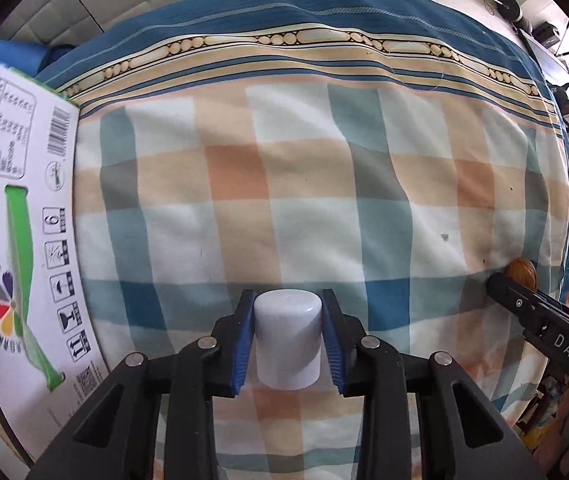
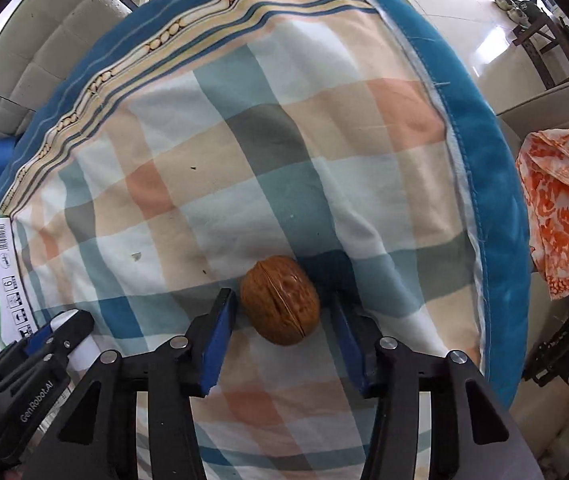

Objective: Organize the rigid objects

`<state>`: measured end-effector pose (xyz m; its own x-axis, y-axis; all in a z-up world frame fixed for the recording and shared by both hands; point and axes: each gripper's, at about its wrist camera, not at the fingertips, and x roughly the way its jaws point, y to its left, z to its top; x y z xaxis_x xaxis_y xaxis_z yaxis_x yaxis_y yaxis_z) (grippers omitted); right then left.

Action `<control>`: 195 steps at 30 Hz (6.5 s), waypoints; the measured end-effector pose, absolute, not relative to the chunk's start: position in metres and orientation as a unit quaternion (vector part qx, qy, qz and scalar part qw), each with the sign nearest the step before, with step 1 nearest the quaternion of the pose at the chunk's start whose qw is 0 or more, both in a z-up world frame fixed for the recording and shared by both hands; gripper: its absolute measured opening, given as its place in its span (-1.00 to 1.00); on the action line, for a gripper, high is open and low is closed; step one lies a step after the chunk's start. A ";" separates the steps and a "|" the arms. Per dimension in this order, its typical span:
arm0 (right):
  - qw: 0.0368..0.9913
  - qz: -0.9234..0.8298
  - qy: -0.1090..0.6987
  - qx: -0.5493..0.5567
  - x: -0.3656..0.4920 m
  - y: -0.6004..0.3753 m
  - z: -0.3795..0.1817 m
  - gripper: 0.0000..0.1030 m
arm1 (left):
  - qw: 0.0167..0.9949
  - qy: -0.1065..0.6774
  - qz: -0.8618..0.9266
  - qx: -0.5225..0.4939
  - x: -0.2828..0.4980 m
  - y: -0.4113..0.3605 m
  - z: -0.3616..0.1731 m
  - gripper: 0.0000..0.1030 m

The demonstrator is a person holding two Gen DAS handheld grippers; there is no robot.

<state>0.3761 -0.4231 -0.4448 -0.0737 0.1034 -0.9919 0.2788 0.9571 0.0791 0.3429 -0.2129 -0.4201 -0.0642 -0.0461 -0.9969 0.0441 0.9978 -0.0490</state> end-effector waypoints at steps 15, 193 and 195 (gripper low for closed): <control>0.663 -0.054 0.744 0.063 0.380 -0.397 -0.447 -0.29 | 0.679 0.733 -0.040 0.008 0.345 -0.224 -0.428 -0.44; 0.882 0.043 0.470 -0.012 0.079 -0.058 -0.017 1.00 | 0.881 0.470 0.029 -0.049 0.065 0.145 -0.043 0.96; 0.883 0.040 0.468 -0.010 0.078 -0.058 -0.016 1.00 | 0.881 0.469 0.028 -0.050 0.065 0.144 -0.043 0.96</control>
<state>0.0783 -0.0583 -0.0156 0.5588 0.0609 -0.8271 -0.0791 0.9967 0.0199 0.0653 0.1444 -0.0430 0.5581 0.0030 -0.8297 -0.0964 0.9935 -0.0613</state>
